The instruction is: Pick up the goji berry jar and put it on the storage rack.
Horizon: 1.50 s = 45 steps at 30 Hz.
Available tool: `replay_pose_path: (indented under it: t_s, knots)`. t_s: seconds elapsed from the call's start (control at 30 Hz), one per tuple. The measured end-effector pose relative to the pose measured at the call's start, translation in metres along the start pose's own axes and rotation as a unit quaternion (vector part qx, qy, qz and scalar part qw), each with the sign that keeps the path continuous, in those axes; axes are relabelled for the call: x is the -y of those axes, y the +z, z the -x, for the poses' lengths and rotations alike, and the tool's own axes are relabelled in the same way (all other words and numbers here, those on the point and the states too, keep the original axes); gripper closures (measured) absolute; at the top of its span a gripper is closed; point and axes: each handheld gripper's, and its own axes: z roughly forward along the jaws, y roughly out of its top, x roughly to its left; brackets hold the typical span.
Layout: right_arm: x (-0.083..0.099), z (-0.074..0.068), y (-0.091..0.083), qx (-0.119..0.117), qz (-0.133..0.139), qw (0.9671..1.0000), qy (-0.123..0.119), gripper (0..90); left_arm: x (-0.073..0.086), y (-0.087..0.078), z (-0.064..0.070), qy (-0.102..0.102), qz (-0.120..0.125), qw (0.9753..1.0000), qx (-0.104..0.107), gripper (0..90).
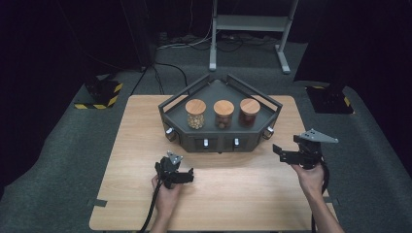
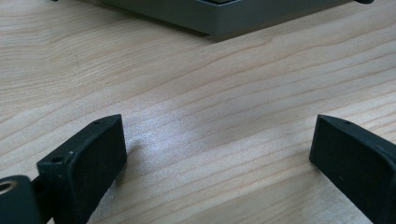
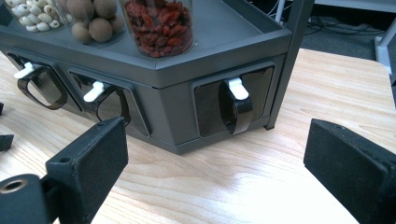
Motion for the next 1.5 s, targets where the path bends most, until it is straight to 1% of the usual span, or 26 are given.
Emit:
replay_pose_path:
  t_s: [0.77, 1.0, 1.13, 1.3, 1.5]
  knots:
    - [0.014, 0.0, 0.011, 0.002, -0.013, 0.9998, 0.012, 6.0, 0.0, 0.0, 0.0, 0.0, 0.0, 1.0, 0.0, 3.8]
    - [0.019, 0.0, 0.013, 0.002, -0.018, 0.9997, 0.019, 6.0, 0.0, 0.0, 0.0, 0.0, 0.0, 1.0, 0.0, 3.8]
    - [0.022, 0.001, 0.017, 0.002, -0.021, 0.9995, 0.024, 6.0, 0.0, 0.0, 0.0, 0.0, 0.0, 1.0, 0.0, 3.8]
    - [0.025, -0.002, 0.021, 0.001, -0.023, 0.9994, 0.026, 6.0, 0.0, 0.0, 0.0, 0.0, 0.0, 1.0, 0.0, 3.8]
    - [0.03, -0.003, 0.027, 0.0, -0.027, 0.999, 0.034, 6.2, 0.0, 0.0, 0.0, 0.0, 0.0, 1.0, 0.0, 3.8]
